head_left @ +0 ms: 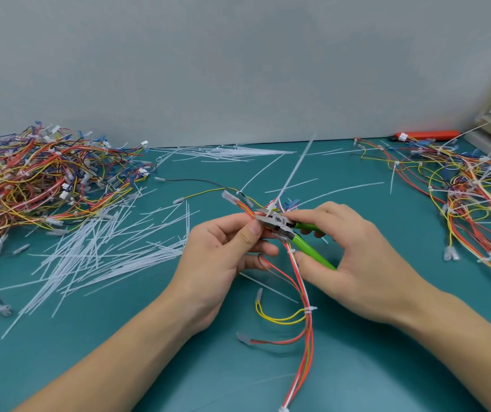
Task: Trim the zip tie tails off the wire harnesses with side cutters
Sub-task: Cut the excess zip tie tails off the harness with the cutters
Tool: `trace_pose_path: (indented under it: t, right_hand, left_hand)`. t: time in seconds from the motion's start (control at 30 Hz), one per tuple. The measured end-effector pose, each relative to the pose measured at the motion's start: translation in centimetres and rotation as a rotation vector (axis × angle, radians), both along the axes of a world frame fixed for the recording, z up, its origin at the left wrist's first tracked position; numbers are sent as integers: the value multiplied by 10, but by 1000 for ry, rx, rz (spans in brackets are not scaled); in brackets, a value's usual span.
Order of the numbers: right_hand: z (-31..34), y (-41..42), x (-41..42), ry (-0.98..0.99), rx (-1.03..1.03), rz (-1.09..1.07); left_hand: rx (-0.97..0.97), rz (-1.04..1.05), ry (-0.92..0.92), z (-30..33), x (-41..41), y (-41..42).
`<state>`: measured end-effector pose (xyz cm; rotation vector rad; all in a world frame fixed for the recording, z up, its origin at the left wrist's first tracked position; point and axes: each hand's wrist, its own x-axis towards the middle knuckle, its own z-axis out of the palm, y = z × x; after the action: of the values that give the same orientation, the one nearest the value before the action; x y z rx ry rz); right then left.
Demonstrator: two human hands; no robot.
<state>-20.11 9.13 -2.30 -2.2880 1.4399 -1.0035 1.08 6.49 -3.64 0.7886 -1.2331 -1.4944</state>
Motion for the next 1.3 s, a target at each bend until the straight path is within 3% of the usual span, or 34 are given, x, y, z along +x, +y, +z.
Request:
trace_pose_path:
  t: [0.33,0.87,1.3]
  right_hand:
    - [-1,0,-2,58,-50,23]
    - [1,4,0,-94,57,29]
    - [-2,2,3,-19,-165,-40]
  left_hand:
    - [-66,21,-125,2,4,-2]
    - [-225,86,-216,5,7,0]
    - [-160,31,-159,2,5,-1]
